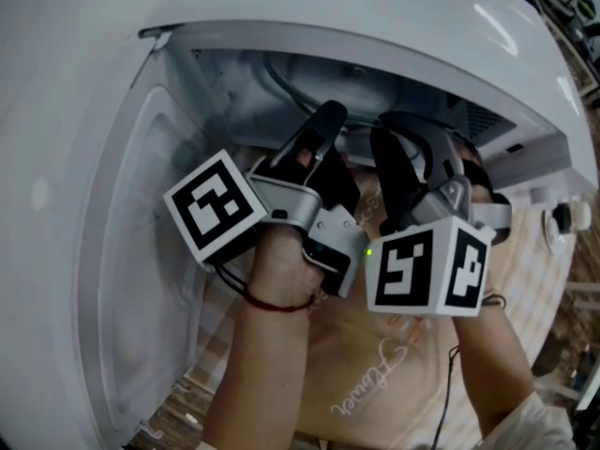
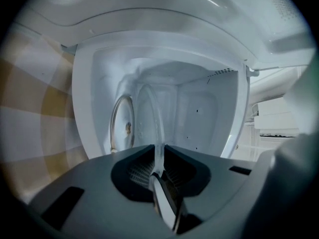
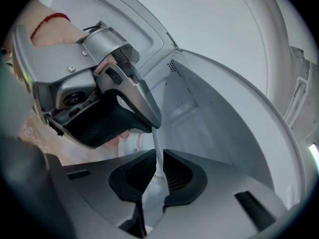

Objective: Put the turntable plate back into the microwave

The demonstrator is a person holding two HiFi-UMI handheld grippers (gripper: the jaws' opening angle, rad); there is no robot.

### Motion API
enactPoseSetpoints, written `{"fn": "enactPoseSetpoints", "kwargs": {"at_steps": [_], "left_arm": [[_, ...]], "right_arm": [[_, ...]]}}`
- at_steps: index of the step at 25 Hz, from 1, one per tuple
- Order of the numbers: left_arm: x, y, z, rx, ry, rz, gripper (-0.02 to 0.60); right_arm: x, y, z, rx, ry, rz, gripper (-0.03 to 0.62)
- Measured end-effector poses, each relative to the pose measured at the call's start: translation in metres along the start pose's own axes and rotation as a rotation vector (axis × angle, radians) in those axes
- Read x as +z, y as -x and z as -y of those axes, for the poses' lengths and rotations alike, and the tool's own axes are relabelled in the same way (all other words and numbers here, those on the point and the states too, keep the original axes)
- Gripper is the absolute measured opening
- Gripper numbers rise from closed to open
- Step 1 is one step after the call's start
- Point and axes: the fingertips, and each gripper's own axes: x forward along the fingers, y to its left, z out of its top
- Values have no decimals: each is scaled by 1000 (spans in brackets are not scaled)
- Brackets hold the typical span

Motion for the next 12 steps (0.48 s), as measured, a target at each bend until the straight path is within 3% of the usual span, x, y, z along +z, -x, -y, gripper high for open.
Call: {"fn": "enactPoseSetpoints", "kwargs": {"at_steps": [12], "left_arm": [[-8, 5, -31, 50, 36, -29, 40]], "right_arm": [[-18, -12, -27, 66, -10, -44, 64]]}}
